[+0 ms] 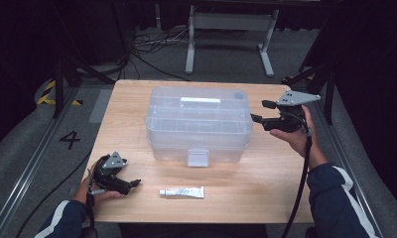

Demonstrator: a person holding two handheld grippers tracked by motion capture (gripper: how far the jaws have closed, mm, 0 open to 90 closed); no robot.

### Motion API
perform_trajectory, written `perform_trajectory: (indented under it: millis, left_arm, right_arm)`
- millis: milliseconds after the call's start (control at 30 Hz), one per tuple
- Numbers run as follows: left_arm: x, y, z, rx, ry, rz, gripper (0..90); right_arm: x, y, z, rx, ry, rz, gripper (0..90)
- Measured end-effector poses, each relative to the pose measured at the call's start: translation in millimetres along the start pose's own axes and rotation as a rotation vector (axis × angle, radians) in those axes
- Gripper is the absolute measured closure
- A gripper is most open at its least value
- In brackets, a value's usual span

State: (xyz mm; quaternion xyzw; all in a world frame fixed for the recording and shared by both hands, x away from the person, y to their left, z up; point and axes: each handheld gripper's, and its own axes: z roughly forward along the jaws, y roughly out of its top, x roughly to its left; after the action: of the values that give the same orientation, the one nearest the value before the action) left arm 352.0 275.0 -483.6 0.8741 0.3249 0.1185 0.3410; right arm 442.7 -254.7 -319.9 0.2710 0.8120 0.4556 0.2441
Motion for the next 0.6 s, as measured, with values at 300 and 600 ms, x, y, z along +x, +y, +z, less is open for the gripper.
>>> perform_trajectory:
  millis: [300, 600]
  left_arm:
    - [0.0, 0.0, 0.0, 0.000, 0.000, 0.000, 5.7]
    - [0.0, 0.0, 0.0, 0.000, 0.000, 0.000, 5.7]
  right_arm:
    - [7.2, 15.6, 3.4, -0.012, 0.024, -0.028, 36.0]
    - [21.3, 34.3, 21.9, 0.017, 0.079, -0.082, 40.8]
